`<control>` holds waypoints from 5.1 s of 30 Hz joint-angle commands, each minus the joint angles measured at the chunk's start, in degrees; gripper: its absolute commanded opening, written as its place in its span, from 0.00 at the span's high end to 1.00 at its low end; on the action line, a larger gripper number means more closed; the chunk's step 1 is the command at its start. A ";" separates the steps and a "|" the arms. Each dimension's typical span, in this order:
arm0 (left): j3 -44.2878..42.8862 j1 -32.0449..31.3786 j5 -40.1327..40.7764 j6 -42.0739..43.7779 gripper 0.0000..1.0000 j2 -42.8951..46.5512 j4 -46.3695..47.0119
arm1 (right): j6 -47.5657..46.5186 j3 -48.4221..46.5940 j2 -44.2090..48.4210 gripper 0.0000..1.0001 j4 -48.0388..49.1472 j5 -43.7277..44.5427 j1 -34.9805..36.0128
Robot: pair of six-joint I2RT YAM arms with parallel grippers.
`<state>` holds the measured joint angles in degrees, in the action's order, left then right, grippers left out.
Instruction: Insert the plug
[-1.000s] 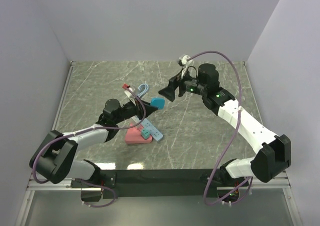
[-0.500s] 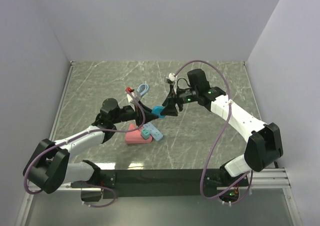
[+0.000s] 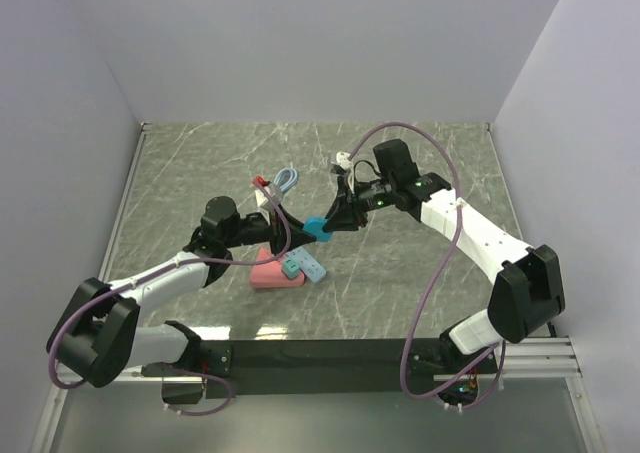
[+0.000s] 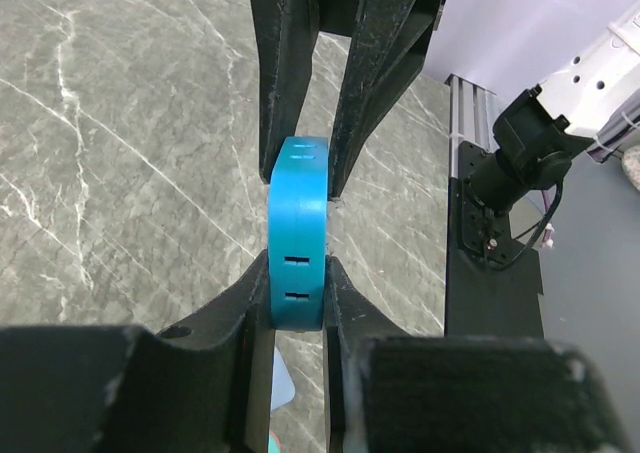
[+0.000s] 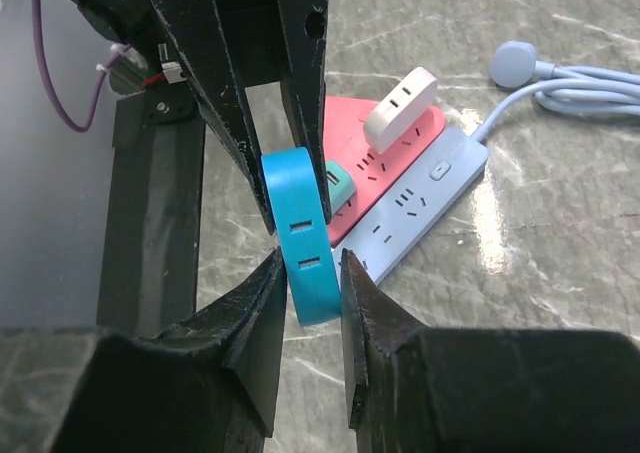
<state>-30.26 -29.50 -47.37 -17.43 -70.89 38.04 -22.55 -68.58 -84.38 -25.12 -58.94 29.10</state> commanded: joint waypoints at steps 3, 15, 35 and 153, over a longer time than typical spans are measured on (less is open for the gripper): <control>-2.79 -0.12 3.77 1.08 0.62 -1.35 1.51 | 5.82 0.10 0.61 1.00 8.93 -1.64 2.63; 2.83 0.84 23.46 -2.08 0.11 1.63 1.77 | 28.08 8.81 14.68 1.00 18.82 39.40 0.16; 5.83 0.76 56.34 -11.57 0.06 9.63 -18.53 | 38.63 12.23 5.63 1.00 16.24 51.73 14.40; 5.22 0.93 63.46 -12.10 0.01 16.75 -25.55 | 41.01 10.48 -4.04 0.64 11.05 69.32 28.64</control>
<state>-21.96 -28.84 13.54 -29.43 -55.68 13.78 19.46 -56.25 -88.62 -16.75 10.35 59.70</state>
